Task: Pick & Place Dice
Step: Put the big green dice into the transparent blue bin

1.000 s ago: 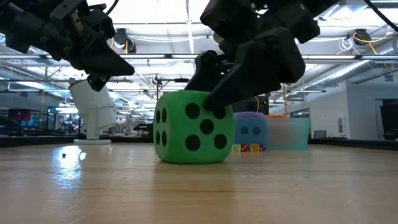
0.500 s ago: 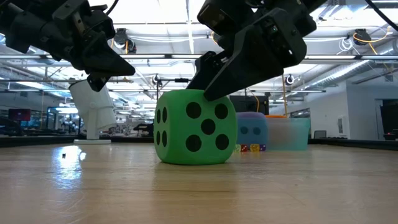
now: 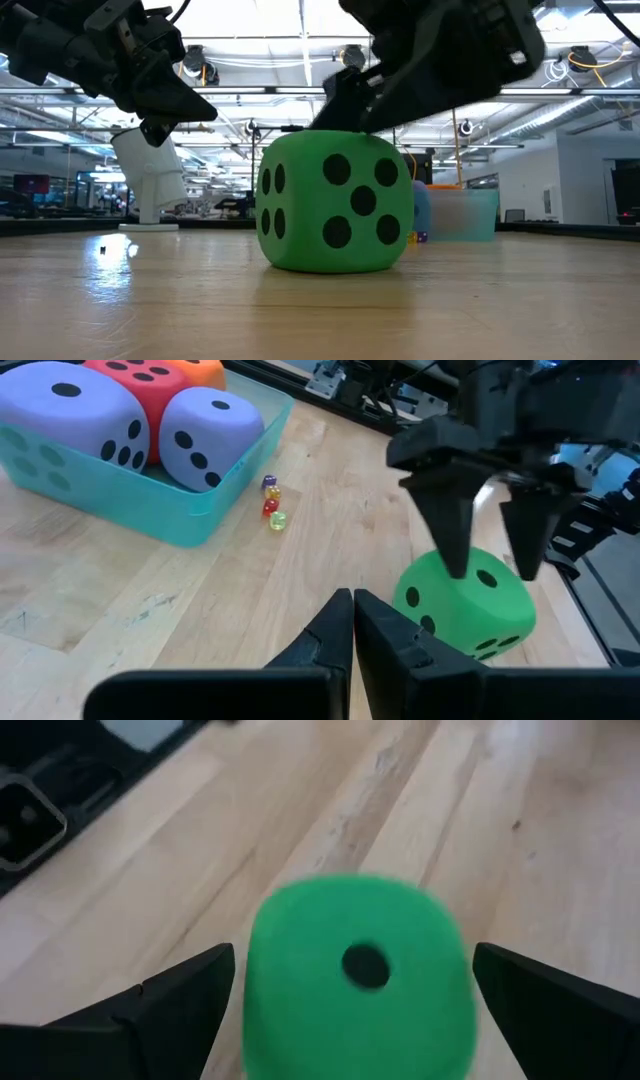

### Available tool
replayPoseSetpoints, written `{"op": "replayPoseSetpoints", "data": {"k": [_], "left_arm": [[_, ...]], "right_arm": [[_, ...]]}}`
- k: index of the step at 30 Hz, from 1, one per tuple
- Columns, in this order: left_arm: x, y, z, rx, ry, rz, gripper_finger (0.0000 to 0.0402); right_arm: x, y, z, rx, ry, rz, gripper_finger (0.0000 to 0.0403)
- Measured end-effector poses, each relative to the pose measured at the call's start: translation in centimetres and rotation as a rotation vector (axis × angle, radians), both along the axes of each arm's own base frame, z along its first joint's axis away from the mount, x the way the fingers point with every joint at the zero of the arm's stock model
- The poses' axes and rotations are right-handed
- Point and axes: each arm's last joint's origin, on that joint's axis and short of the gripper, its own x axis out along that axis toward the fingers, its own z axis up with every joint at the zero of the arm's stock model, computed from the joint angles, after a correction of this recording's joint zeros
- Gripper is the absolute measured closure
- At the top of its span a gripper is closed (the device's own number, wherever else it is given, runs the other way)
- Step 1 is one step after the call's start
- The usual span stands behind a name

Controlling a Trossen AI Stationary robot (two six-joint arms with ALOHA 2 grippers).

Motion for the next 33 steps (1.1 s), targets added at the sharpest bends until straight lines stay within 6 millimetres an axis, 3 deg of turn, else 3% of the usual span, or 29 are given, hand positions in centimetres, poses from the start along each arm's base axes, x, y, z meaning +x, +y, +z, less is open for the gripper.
{"op": "replayPoseSetpoints", "data": {"k": [10, 33], "left_arm": [[0.0, -0.2, 0.0, -0.003, 0.001, -0.007, 0.0380], [0.0, -0.2, 0.0, -0.001, 0.000, -0.010, 0.0380]], "right_arm": [[0.4, 0.2, 0.8, 0.008, -0.013, -0.029, 0.0003], [0.4, 0.1, -2.4, -0.034, 0.135, -0.068, 0.0003]]}}
